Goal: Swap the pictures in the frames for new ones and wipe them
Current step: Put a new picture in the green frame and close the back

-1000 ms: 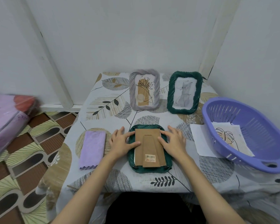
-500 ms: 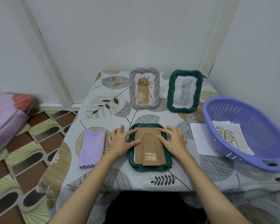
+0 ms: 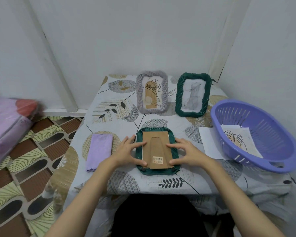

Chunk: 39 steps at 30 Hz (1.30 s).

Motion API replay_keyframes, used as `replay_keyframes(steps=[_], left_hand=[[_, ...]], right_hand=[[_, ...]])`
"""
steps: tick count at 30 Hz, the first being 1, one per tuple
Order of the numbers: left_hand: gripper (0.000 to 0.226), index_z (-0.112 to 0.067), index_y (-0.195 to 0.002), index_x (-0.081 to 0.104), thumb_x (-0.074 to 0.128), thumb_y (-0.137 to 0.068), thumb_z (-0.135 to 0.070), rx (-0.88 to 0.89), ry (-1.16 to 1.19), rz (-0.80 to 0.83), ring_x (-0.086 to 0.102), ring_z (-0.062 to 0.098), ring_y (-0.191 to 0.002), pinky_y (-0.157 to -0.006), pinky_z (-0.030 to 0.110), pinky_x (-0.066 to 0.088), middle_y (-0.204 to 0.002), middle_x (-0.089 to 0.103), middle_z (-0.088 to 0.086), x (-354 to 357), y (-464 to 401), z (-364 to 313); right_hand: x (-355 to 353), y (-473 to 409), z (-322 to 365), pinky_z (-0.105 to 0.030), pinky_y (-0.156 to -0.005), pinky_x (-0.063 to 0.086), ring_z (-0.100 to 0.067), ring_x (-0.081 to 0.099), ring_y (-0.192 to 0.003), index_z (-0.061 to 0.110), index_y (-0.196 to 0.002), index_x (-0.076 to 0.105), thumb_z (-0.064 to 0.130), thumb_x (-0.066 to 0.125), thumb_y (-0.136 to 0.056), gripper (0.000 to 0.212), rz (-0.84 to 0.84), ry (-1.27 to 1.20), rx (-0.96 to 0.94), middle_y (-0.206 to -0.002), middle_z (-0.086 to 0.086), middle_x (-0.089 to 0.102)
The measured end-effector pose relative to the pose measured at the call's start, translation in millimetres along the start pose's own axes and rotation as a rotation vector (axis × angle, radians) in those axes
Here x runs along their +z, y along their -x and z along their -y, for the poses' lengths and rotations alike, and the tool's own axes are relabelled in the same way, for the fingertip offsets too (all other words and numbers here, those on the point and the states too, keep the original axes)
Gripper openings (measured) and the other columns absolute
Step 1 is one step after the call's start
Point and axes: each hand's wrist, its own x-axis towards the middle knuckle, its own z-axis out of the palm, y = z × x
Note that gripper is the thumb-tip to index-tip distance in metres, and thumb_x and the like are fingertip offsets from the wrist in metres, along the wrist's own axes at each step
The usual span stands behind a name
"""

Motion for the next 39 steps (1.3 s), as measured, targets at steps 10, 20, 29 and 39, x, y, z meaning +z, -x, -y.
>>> replay_keyframes(steps=[10, 20, 29, 39], left_hand=[[0.086, -0.04, -0.141, 0.03, 0.065, -0.066, -0.066, 0.012, 0.035, -0.087, -0.004, 0.022, -0.145, -0.116, 0.046, 0.005, -0.158, 0.004, -0.004, -9.5, -9.4, -9.4], [0.089, -0.048, -0.141, 0.019, 0.063, -0.066, -0.069, 0.059, -0.245, 0.006, -0.017, 0.018, -0.143, -0.111, 0.054, -0.014, -0.157, 0.003, -0.013, 8.0, -35.7, -30.6], [0.09, -0.051, -0.14, 0.019, 0.06, -0.063, -0.075, 0.105, -0.224, -0.065, -0.015, 0.018, -0.143, -0.113, 0.053, -0.01, -0.157, -0.001, -0.013, 19.2, -33.0, -17.4], [0.091, -0.055, -0.137, 0.021, 0.052, -0.056, -0.082, 0.099, -0.215, -0.084, -0.013, 0.018, -0.143, -0.113, 0.052, -0.009, -0.156, 0.002, -0.016, 20.2, -32.6, -15.7]], right_hand=[[-3.3, -3.3, -1.7, -0.044, -0.117, 0.015, -0.019, 0.017, -0.142, 0.035, -0.134, 0.045, 0.035, 0.076, -0.073, 0.068, -0.062, -0.114, -0.008, -0.153, -0.004, 0.024], [-8.2, -49.3, -3.7, -0.046, -0.107, 0.032, -0.018, 0.041, -0.128, 0.028, -0.132, 0.05, 0.046, 0.069, -0.077, 0.06, -0.302, 0.022, 0.013, -0.136, 0.002, 0.05], [-10.4, -56.0, 4.3, -0.046, -0.105, 0.023, -0.019, 0.029, -0.132, 0.037, -0.136, 0.042, 0.057, 0.063, -0.077, 0.065, -0.242, 0.263, 0.083, -0.141, 0.003, 0.04], [-17.1, -61.1, 3.0, -0.042, -0.1, 0.02, -0.016, 0.031, -0.127, 0.042, -0.117, 0.054, 0.057, 0.07, -0.069, 0.052, -0.228, 0.225, 0.036, -0.133, 0.01, 0.047]])
